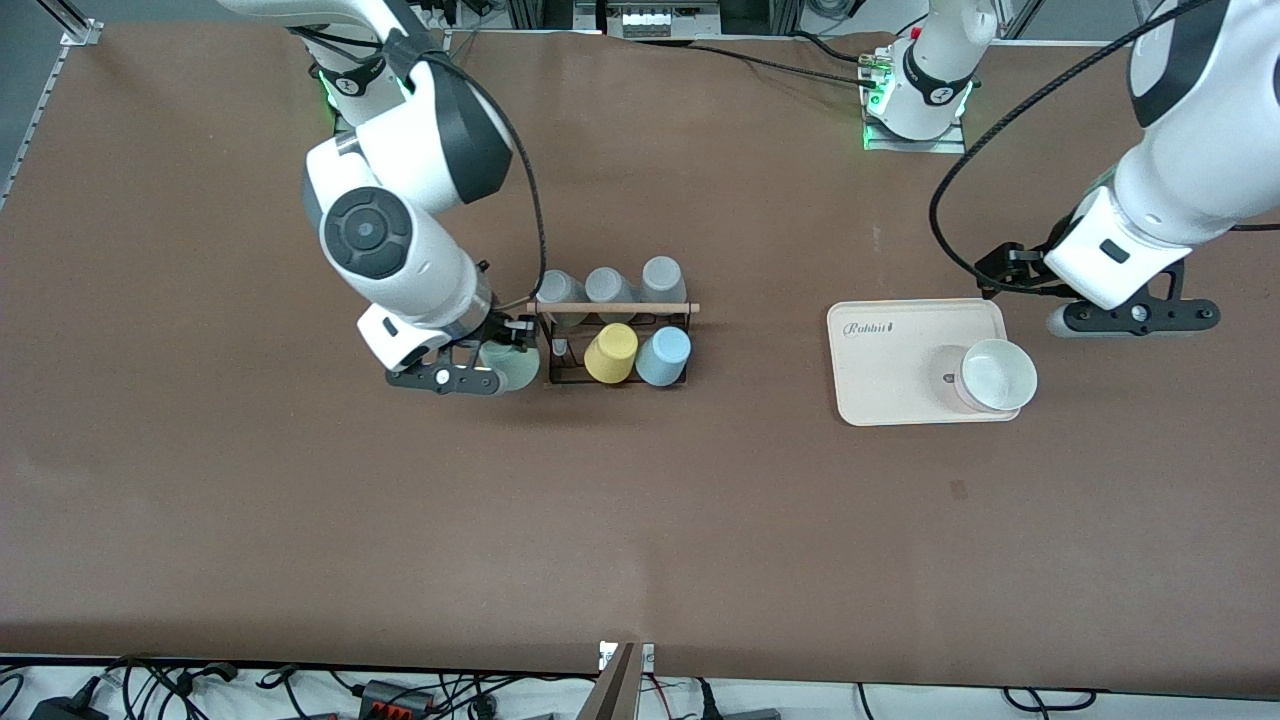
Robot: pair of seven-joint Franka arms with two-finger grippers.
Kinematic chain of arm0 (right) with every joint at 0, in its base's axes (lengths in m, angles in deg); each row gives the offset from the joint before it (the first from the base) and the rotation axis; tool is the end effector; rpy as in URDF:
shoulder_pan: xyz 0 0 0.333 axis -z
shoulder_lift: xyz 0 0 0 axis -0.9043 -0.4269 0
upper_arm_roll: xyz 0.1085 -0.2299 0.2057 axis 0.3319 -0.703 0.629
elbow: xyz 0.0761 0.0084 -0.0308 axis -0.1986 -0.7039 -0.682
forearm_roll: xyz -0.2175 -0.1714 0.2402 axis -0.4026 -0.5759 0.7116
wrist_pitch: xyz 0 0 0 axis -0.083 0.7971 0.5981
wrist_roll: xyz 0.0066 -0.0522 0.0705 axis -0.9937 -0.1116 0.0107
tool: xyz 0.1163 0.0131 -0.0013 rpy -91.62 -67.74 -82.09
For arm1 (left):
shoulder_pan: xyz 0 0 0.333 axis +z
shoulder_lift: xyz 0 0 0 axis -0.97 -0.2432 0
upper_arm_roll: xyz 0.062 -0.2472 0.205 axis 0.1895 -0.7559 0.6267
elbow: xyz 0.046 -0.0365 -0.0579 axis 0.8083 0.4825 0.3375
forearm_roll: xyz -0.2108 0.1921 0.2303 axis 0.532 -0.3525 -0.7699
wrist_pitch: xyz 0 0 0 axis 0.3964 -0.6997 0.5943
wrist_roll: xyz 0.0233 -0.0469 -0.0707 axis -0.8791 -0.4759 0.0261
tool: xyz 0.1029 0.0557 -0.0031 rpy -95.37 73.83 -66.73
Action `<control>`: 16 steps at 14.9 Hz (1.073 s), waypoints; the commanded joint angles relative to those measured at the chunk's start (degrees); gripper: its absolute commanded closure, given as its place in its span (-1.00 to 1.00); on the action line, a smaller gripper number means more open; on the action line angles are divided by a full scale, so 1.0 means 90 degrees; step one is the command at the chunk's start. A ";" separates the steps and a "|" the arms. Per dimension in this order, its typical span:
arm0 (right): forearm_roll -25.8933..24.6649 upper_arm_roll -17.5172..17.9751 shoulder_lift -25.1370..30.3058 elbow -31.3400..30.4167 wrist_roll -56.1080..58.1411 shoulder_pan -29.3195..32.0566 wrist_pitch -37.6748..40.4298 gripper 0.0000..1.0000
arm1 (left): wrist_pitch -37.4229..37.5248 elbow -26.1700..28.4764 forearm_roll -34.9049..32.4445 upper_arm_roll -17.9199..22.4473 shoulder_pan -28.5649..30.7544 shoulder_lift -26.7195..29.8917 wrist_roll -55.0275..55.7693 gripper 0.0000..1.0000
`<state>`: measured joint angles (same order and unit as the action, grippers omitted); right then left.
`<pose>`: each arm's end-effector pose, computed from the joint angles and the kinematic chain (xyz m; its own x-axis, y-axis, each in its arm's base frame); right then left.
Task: Hang scattered cups on rack with three cups
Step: 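Carry the pale green cup with the right gripper to the rack, then hang the green cup on the rack peg beside the yellow cup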
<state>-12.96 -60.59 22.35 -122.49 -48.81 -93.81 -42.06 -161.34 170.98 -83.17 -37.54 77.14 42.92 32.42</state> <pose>0.5838 0.3414 0.4326 0.9904 -0.1002 -0.0954 -0.1042 -0.9938 -0.0386 0.5604 -0.0894 0.5666 0.9957 0.0238 -0.0896 0.0189 -0.9983 -0.0551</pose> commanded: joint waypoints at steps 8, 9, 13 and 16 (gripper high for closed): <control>0.0056 -0.0061 -0.0583 0.0328 -0.0708 -0.0558 -0.0008 0.40 | 0.0000 0.0248 0.0552 -0.0048 0.0226 0.0235 -0.0088 -1.00; 0.0046 -0.0061 -0.0660 0.0328 -0.0728 -0.0568 -0.0028 0.40 | 0.0010 0.0238 0.0552 -0.0058 0.0226 0.0245 -0.0078 -1.00; 0.0017 -0.0061 -0.0934 0.0299 -0.0728 -0.0607 -0.0310 0.39 | 0.0059 0.0228 0.0552 -0.0068 0.0217 0.0255 -0.0069 -1.00; 0.0017 -0.0061 -0.1090 0.0289 -0.0728 -0.0665 -0.0457 0.32 | 0.0059 0.0228 0.0552 -0.0068 0.0216 0.0255 -0.0059 -1.00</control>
<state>-12.97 -60.64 14.08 -121.66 -54.26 -98.69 -45.90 -160.78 171.87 -79.01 -37.84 78.60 43.77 32.43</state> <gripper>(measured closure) 0.366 0.000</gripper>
